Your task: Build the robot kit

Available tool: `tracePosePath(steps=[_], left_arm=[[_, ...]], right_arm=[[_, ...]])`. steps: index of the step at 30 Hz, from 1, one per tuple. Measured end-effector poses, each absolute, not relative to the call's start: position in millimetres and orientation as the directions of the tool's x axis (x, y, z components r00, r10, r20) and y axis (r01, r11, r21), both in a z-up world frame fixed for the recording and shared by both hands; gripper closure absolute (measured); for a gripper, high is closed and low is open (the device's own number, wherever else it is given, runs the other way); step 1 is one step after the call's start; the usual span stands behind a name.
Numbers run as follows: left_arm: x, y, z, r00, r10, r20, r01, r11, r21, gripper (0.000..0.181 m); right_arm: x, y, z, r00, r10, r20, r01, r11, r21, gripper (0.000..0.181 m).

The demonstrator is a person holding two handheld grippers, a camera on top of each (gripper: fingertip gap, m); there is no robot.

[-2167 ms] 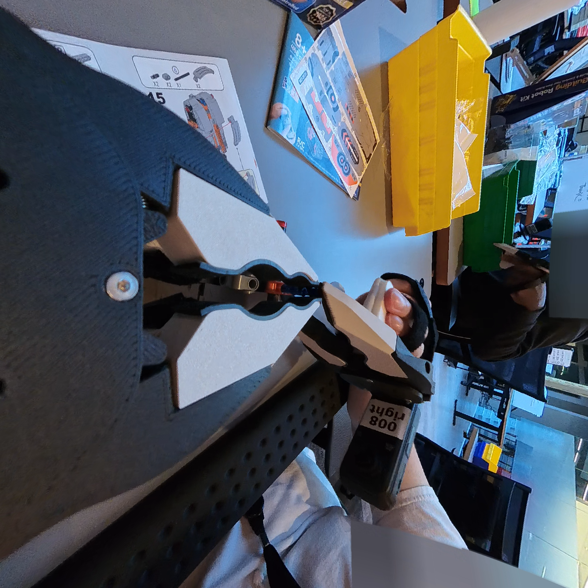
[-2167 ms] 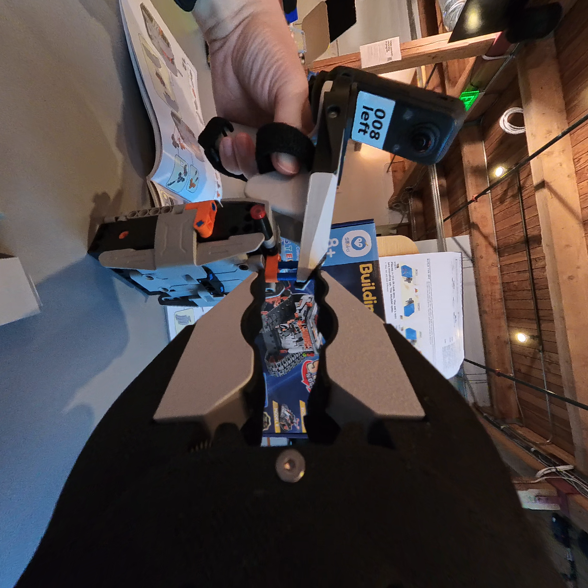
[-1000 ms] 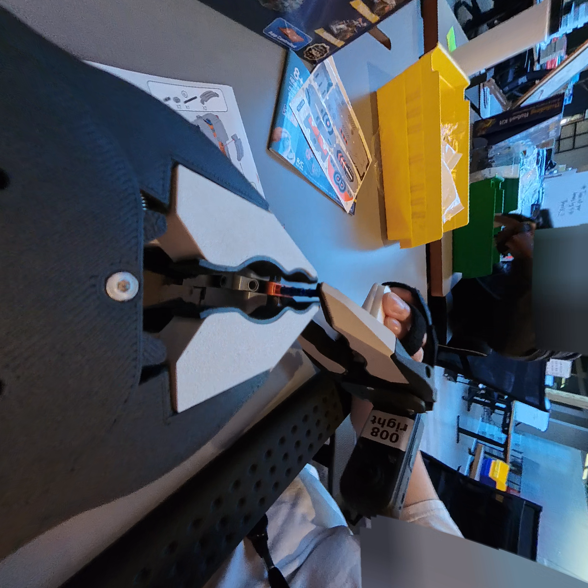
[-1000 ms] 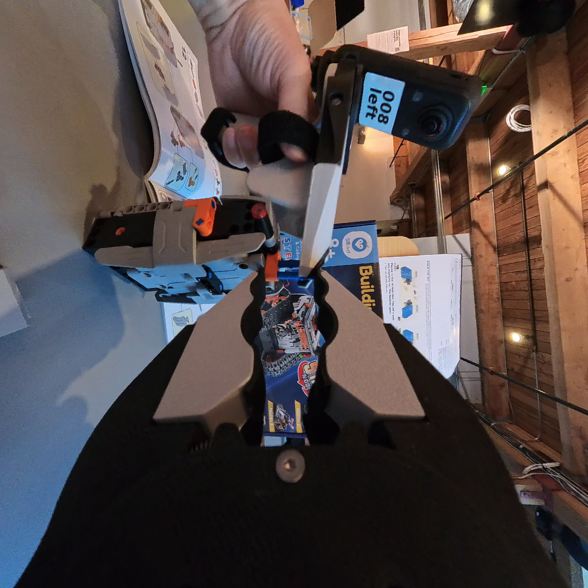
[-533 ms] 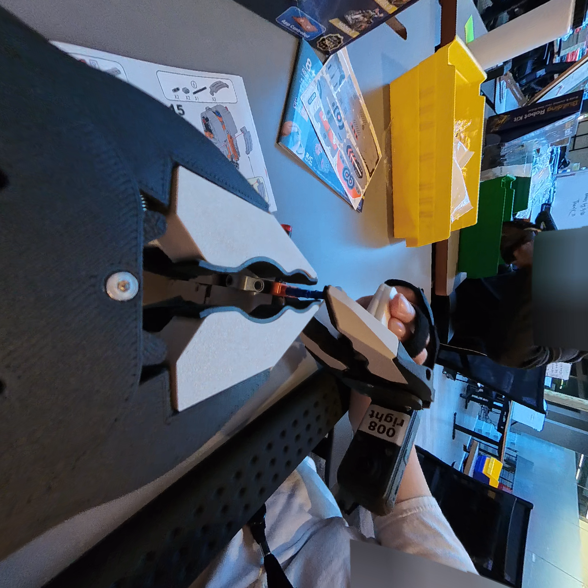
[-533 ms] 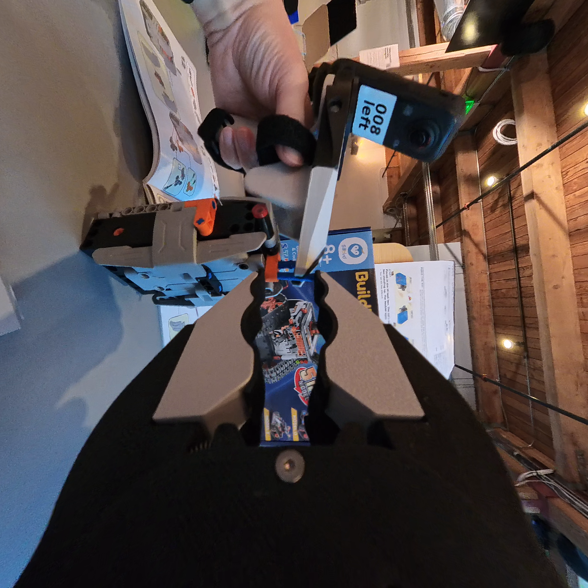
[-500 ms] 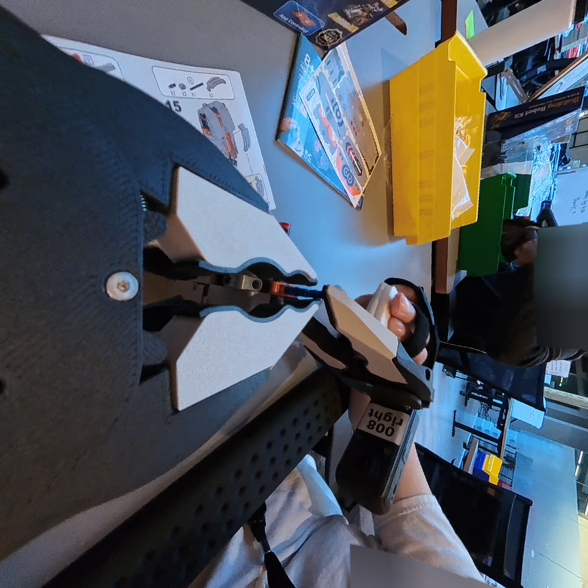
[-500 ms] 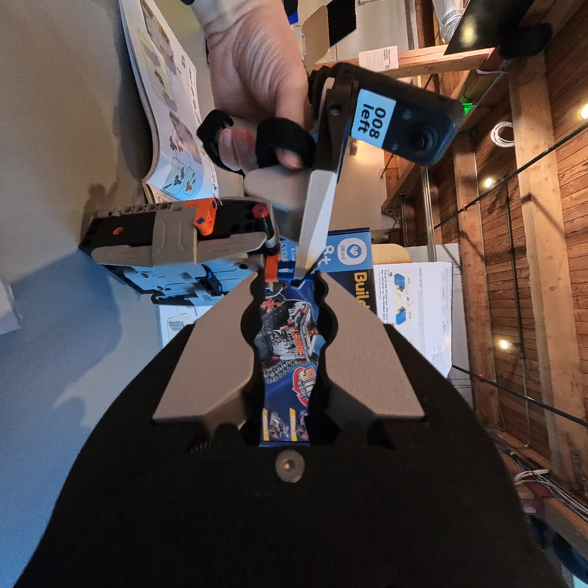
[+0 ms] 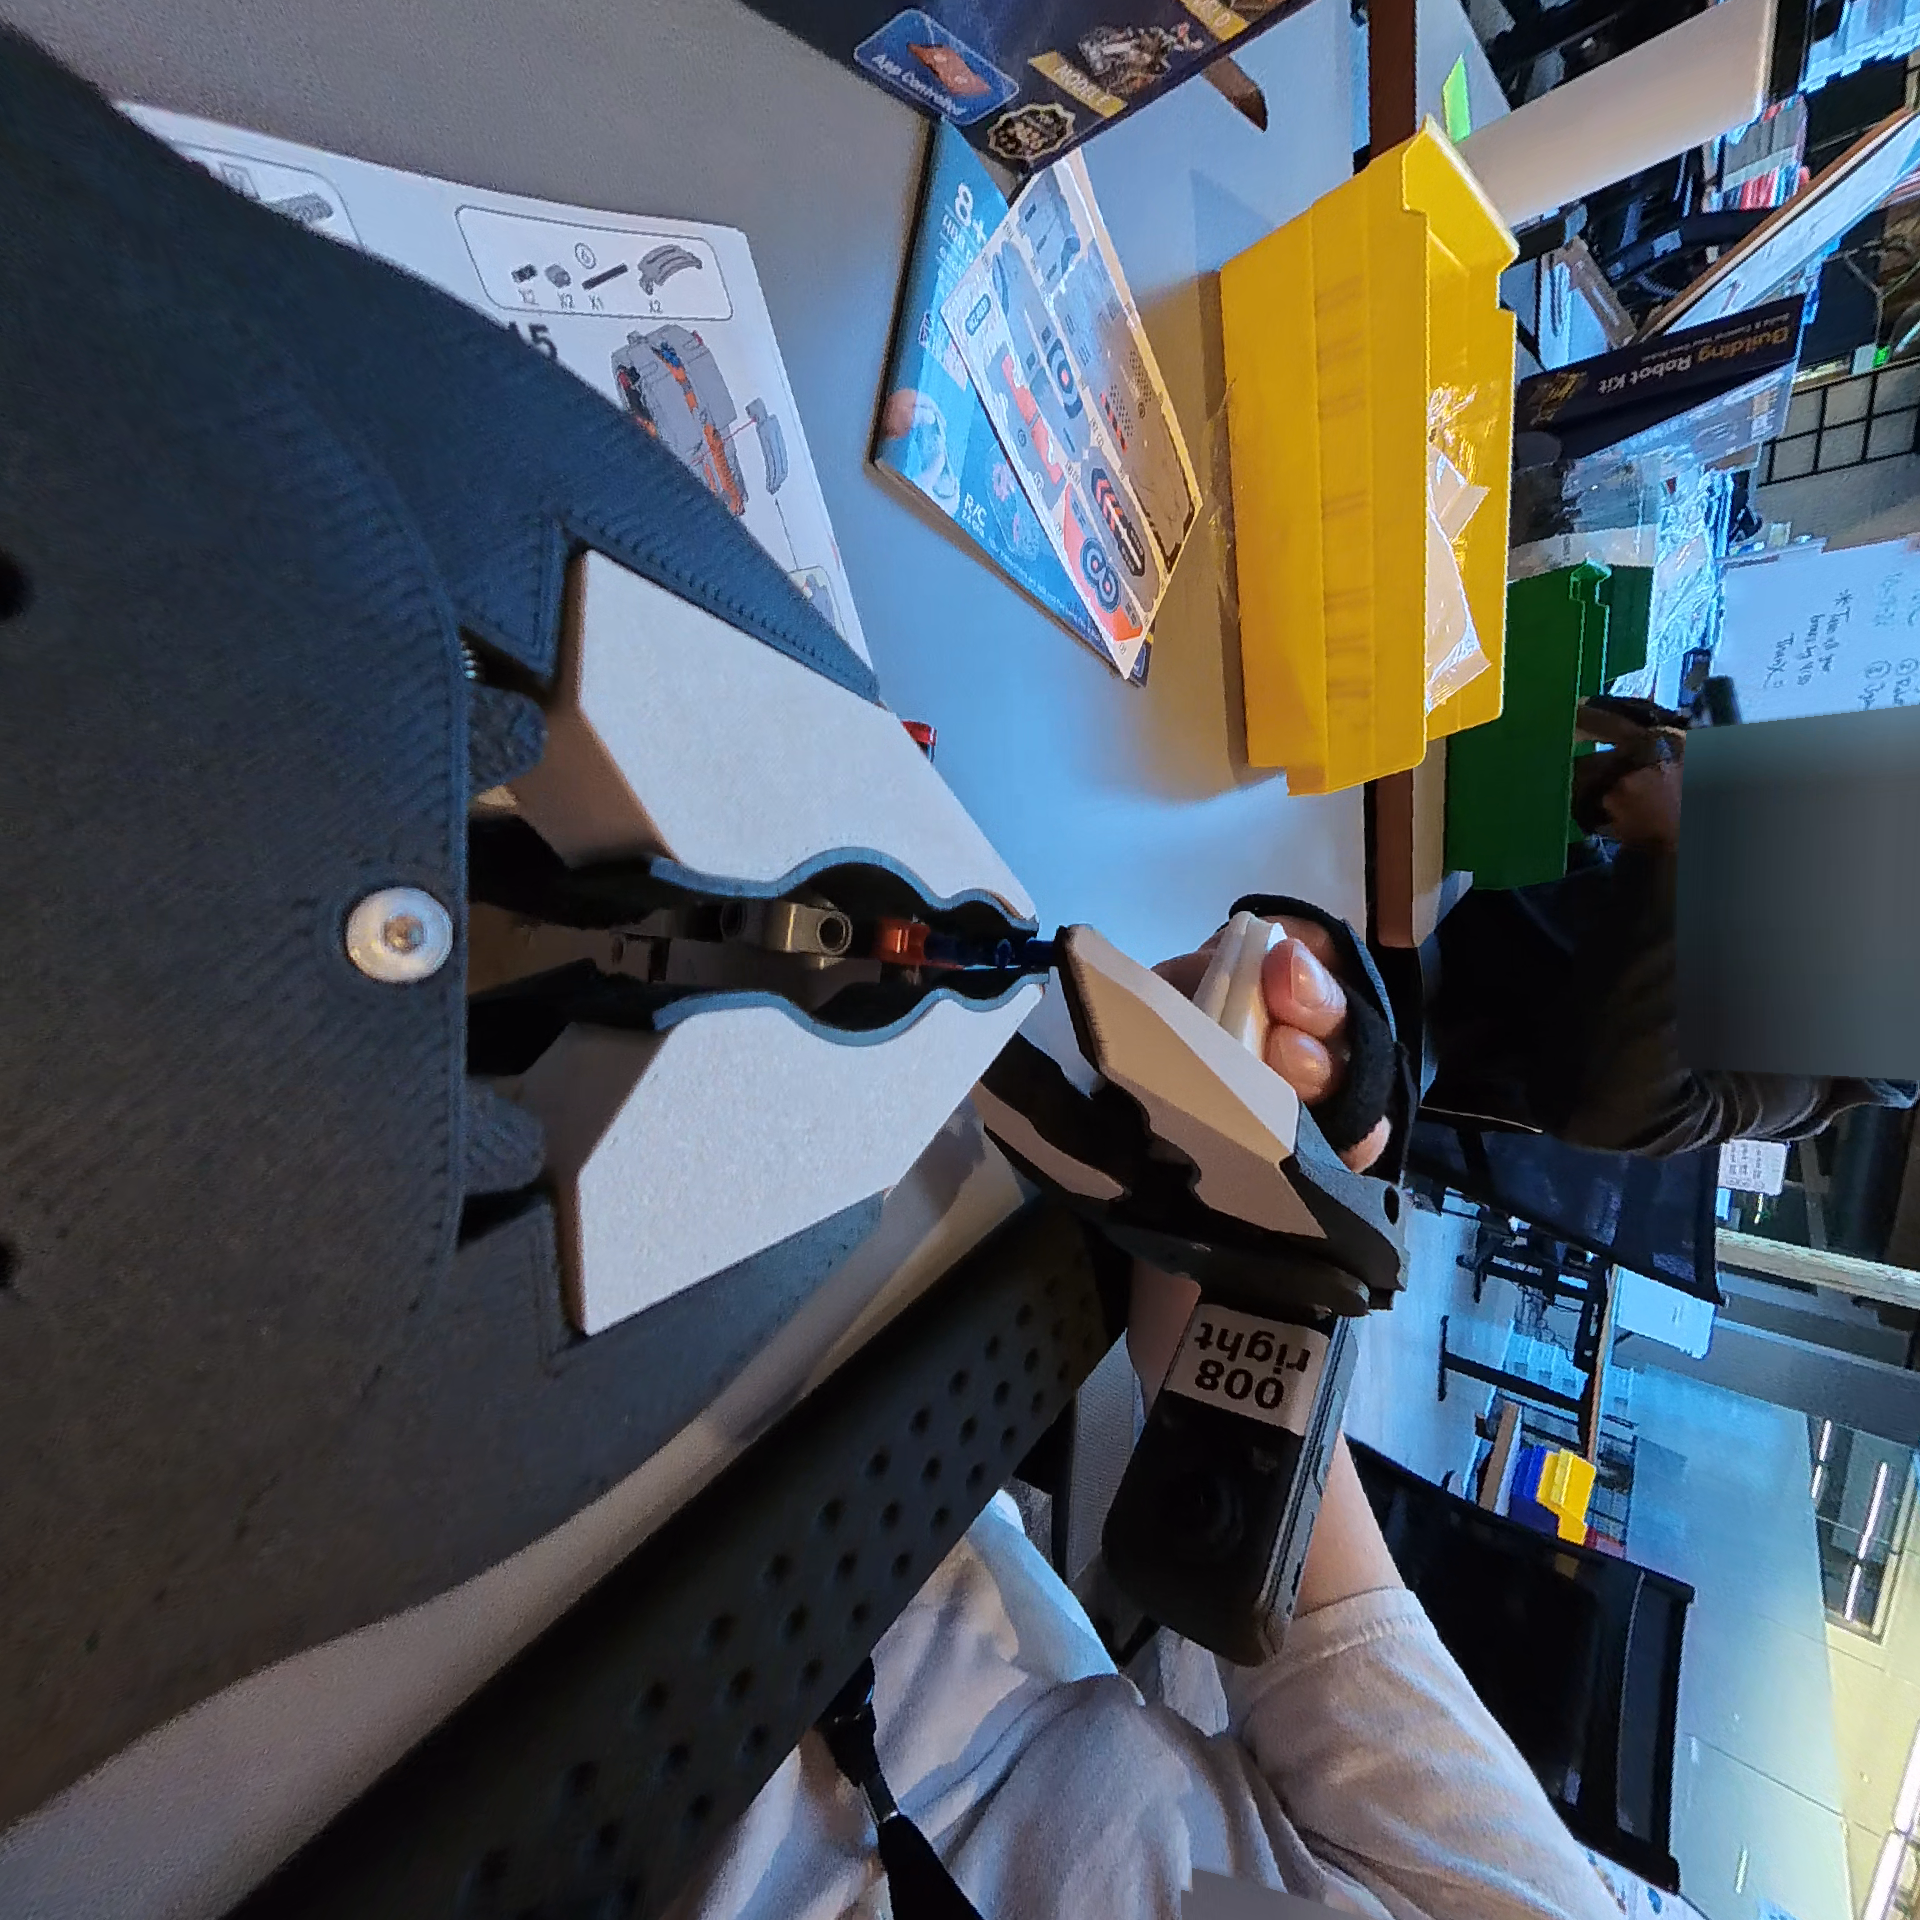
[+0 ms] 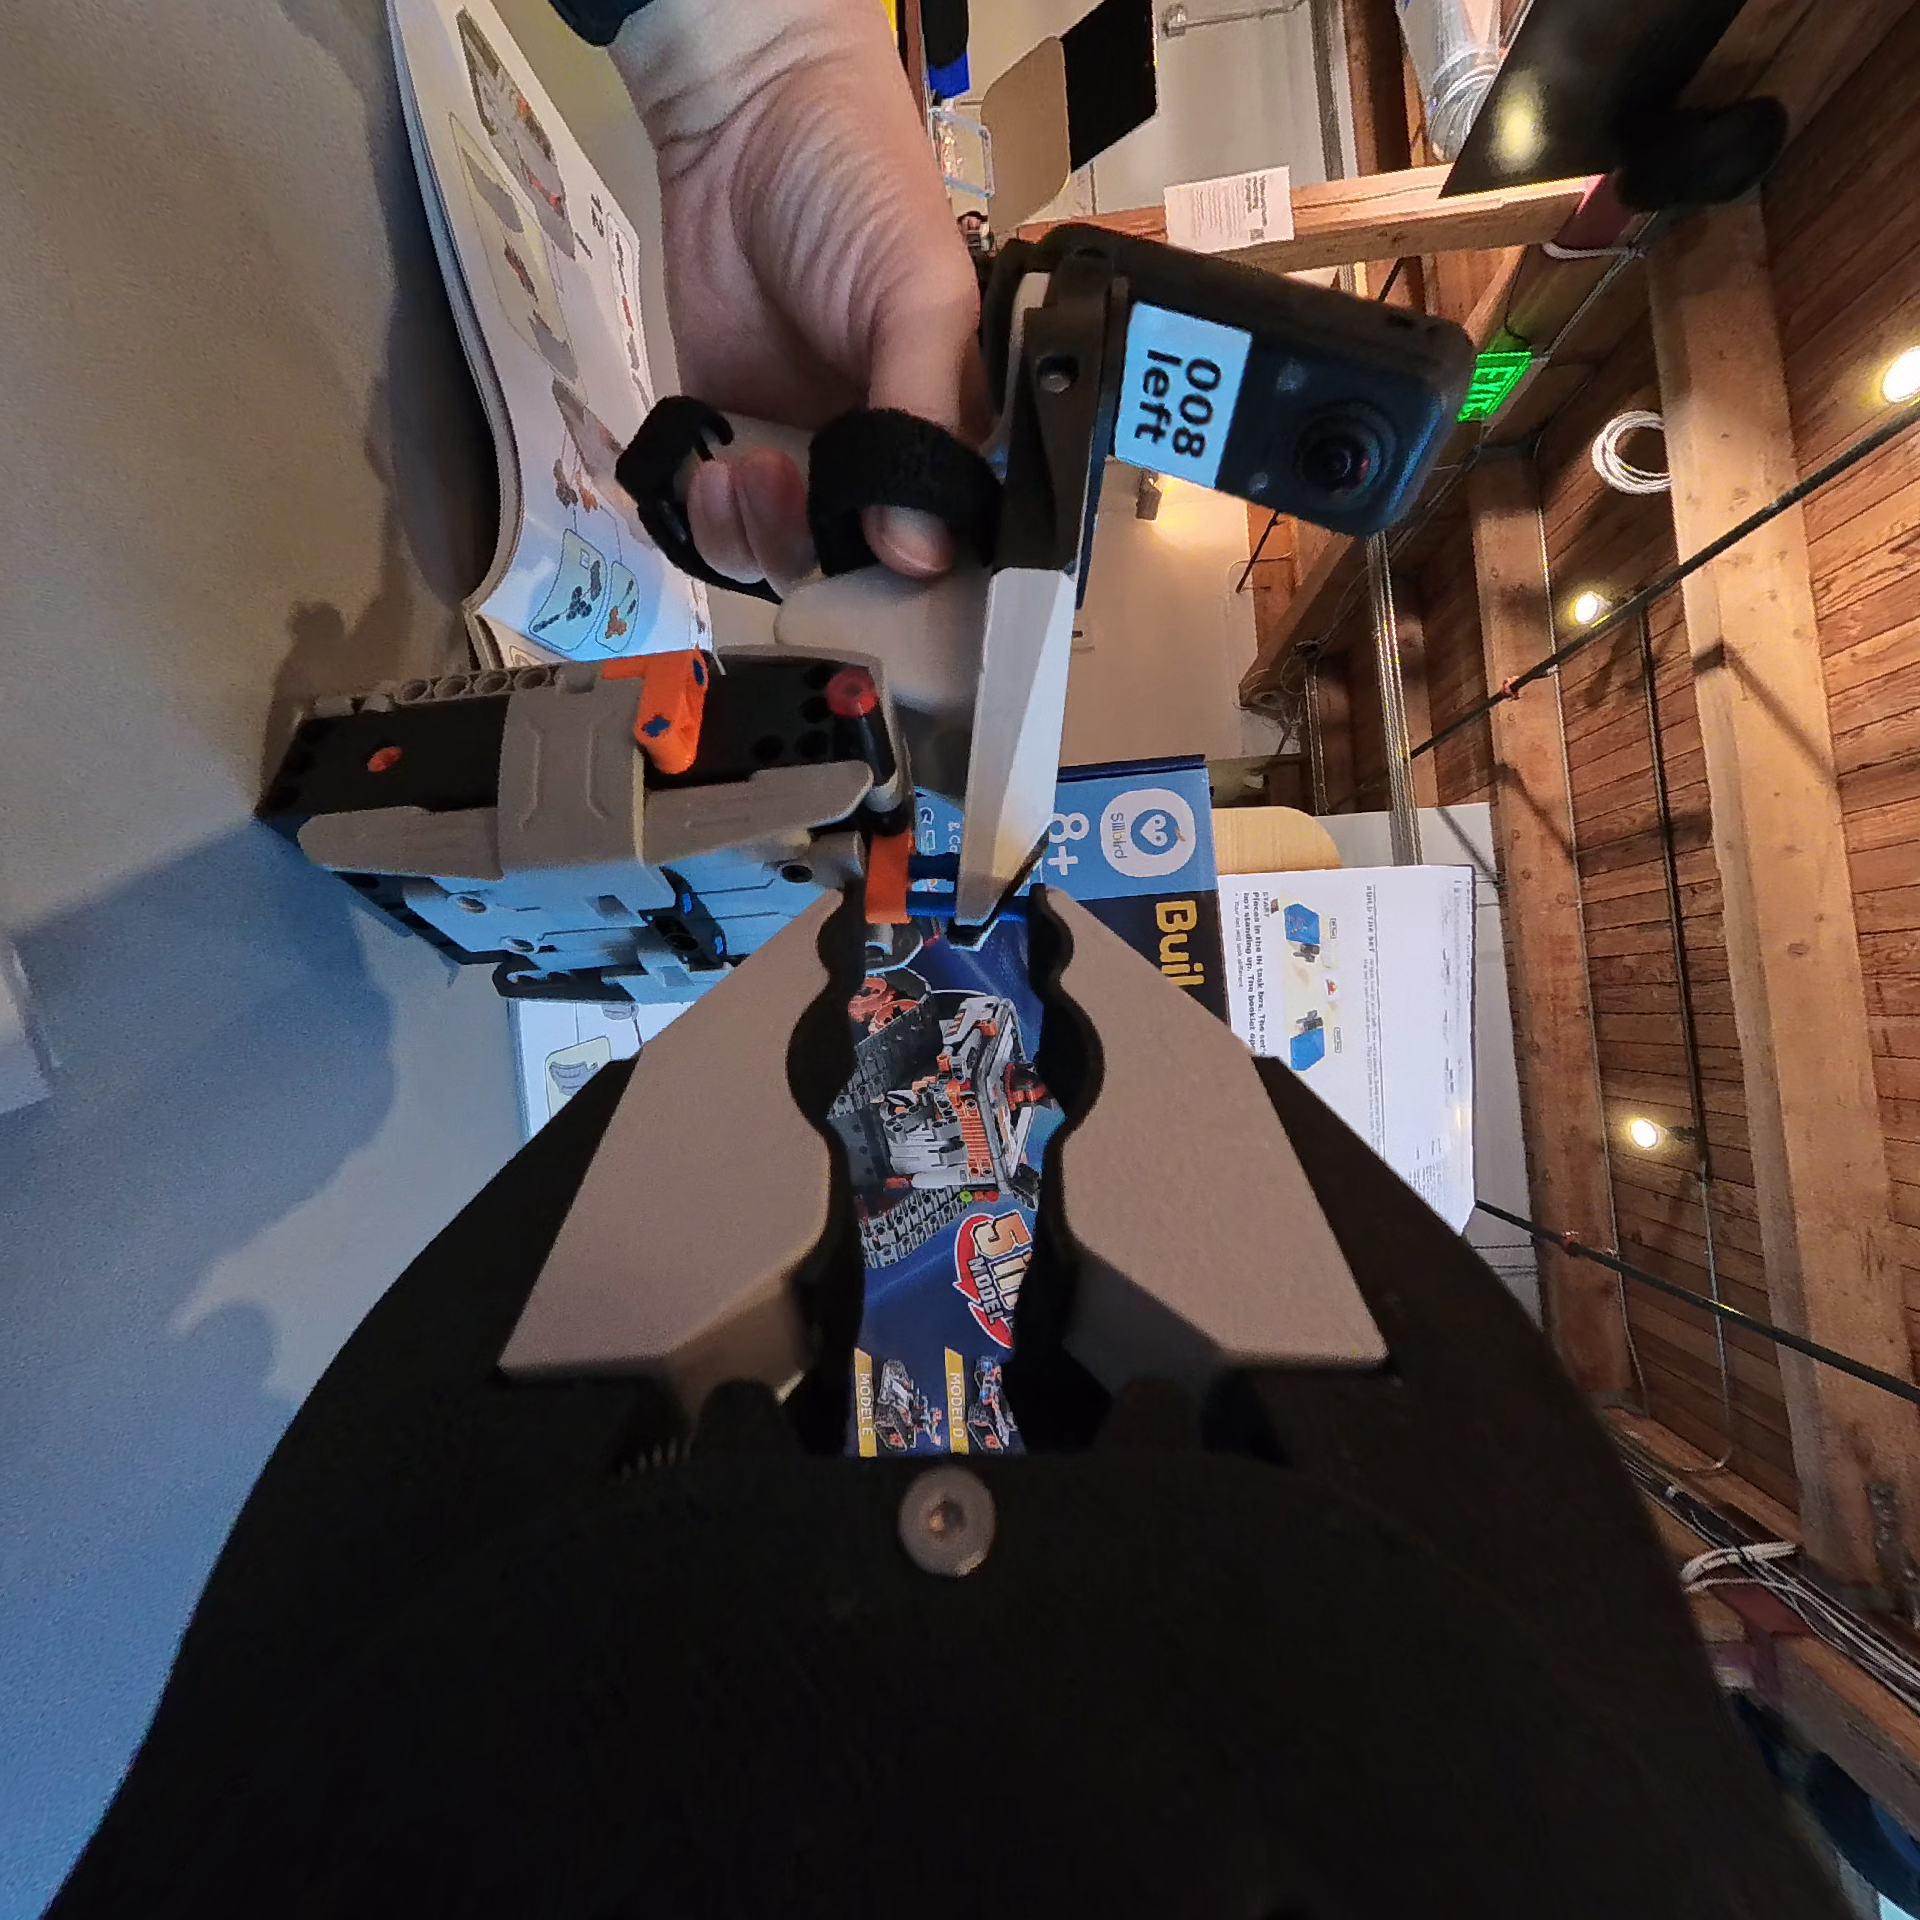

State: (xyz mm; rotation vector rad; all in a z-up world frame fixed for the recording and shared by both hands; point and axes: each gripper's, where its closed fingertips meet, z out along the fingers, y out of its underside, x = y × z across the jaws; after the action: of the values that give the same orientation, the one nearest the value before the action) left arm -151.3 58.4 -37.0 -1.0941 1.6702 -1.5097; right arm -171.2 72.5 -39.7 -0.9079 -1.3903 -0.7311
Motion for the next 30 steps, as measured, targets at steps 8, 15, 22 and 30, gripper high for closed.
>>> tracePosePath(steps=[8,15,22,30], left_arm=[[-152.0,57.1,-37.3,-0.462,-0.884,0.066,-0.157,0.008,-0.988,0.179],[-161.4,62.1,-27.9,-0.463,-0.875,0.142,-0.168,-0.07,-0.983,0.164],[-169.8,65.7,-37.4,-0.45,-0.884,0.128,-0.205,-0.038,-0.978,0.176],[-165.2,63.2,-43.7,-0.467,-0.87,0.158,-0.222,-0.057,-0.973,0.181]], right_arm=[[-172.7,70.8,-40.3,0.044,0.073,0.996,0.865,0.496,-0.074,0.152],[-173.3,70.8,-40.8,0.028,0.078,0.997,0.867,0.494,-0.063,0.152],[-173.3,70.5,-40.9,0.021,0.072,0.997,0.864,0.5,-0.054,0.152],[-174.4,68.2,-42.1,-0.012,0.089,0.996,0.859,0.51,-0.035,0.153]])
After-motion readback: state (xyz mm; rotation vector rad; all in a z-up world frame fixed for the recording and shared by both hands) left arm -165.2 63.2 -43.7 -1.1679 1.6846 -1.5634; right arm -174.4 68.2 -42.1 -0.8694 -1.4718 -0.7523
